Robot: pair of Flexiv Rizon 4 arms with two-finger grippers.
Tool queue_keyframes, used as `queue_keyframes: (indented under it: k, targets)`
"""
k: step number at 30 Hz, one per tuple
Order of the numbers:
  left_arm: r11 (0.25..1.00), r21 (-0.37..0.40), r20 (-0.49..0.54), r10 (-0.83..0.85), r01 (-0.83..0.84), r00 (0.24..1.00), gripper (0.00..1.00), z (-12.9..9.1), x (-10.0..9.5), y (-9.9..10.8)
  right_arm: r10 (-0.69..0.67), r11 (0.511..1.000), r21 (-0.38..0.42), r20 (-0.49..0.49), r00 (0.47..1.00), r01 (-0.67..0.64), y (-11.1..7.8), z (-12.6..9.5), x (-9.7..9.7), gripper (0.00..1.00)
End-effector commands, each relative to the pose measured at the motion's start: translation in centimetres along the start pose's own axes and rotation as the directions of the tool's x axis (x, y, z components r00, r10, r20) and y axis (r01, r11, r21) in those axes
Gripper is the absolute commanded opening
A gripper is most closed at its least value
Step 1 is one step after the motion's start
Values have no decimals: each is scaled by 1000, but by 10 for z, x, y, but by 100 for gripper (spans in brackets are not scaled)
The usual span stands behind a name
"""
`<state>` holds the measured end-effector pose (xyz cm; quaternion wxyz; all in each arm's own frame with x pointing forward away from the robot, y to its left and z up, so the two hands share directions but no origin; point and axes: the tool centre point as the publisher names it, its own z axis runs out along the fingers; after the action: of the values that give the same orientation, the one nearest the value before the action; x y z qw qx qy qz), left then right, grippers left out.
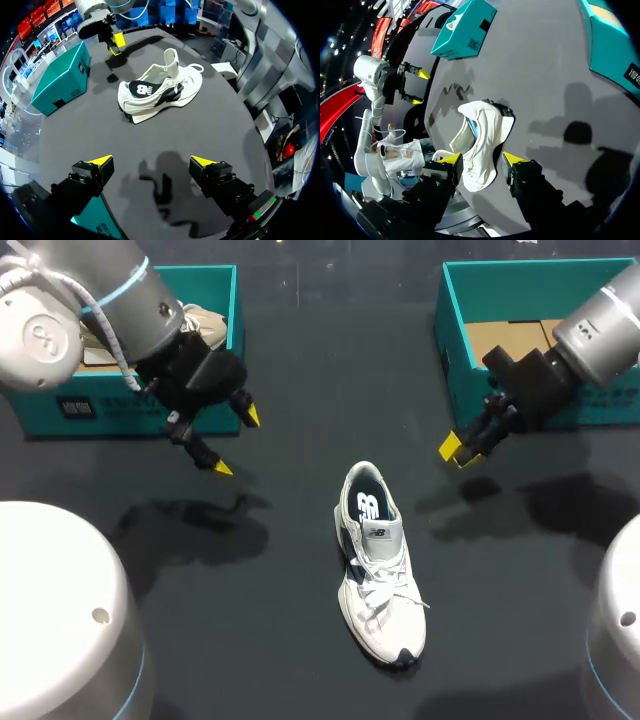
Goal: Take the shoe out of the shoebox, open the shoe tongue, remove and reinsert the insole, then place the shoe into the shoebox
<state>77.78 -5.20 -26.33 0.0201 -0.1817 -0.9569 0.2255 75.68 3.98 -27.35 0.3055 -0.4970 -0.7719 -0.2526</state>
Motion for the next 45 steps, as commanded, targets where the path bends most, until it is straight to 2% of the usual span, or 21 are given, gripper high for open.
queue_keyframes:
  k: [1, 7, 9, 11, 14, 17, 24, 39, 40, 42, 45]
  targets:
    - [1000, 0, -13, 13, -13, 1000, 100, -25, -1, 8, 30, 997, 69, 100, 995, -37, 4, -9, 12, 48]
    - [999, -4, -17, 52, -52, 999, 100, -51, -10, 27, 92, 993, 55, 211, 973, -106, 6, -7, 25, 42]
    - [997, -17, -25, 75, -75, 997, 100, -61, -14, 33, 105, 992, 46, 234, 967, -119, 7, -5, 30, 35]
    - [995, -31, -26, 93, -94, 995, 100, -71, -18, 40, 121, 990, 36, 257, 959, -135, 9, -1, 37, 24]
    - [993, -37, -14, 113, -114, 993, 100, -87, -27, 53, 149, 987, 15, 299, 943, -161, 11, 4, 47, 0]
    - [992, -17, 19, 128, -128, 992, 100, -105, -37, 65, 176, 983, -15, 335, 925, -182, 14, 12, 61, 0]
    - [992, -17, 19, 128, -128, 992, 100, -105, -37, 65, 248, 968, -84, 428, 869, -235, 22, 35, 96, 0]
    - [992, -17, 19, 128, -128, 992, 100, -105, -37, 65, 248, 968, -84, 428, 869, -235, 22, 35, 96, 0]
    - [992, -17, 19, 128, -128, 992, 100, -105, -37, 65, 278, 960, -100, 456, 845, -262, 25, 41, 100, 0]
    - [992, -17, 19, 128, -128, 992, 100, -105, -37, 65, 285, 958, -134, 457, 843, -252, 24, 49, 109, 0]
    - [992, -17, 19, 128, -128, 992, 100, -105, -37, 65, 331, 944, -176, 504, 798, -281, 21, 58, 121, 0]
